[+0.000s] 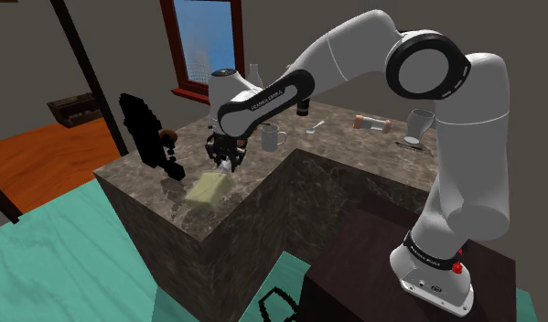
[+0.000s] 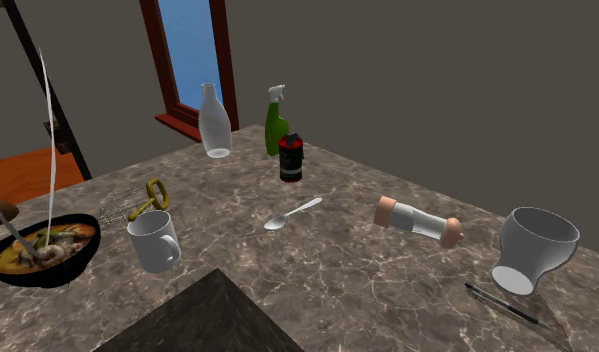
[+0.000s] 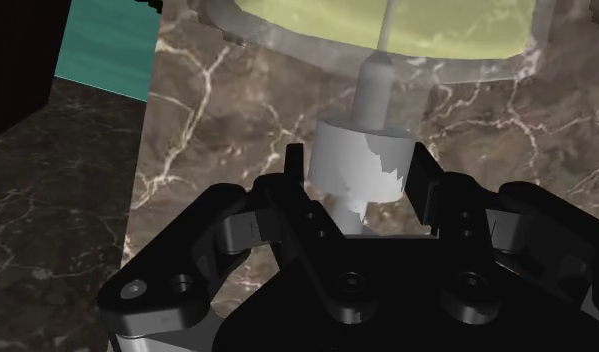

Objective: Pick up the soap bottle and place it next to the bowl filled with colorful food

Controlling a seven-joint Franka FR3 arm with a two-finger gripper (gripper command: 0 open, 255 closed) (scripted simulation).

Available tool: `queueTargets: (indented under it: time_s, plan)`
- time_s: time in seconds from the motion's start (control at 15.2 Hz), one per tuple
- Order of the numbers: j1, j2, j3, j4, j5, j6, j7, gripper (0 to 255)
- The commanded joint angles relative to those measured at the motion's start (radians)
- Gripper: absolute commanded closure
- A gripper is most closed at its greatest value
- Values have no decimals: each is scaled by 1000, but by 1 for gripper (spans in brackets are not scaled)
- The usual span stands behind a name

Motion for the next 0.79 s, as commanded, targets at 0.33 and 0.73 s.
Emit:
queueTargets:
  time_s: [0.33,0.73]
  plan:
    - [3,48,-4,-18,-8,65,6,255]
    - [3,48,-4,-18,-8,65,6,255]
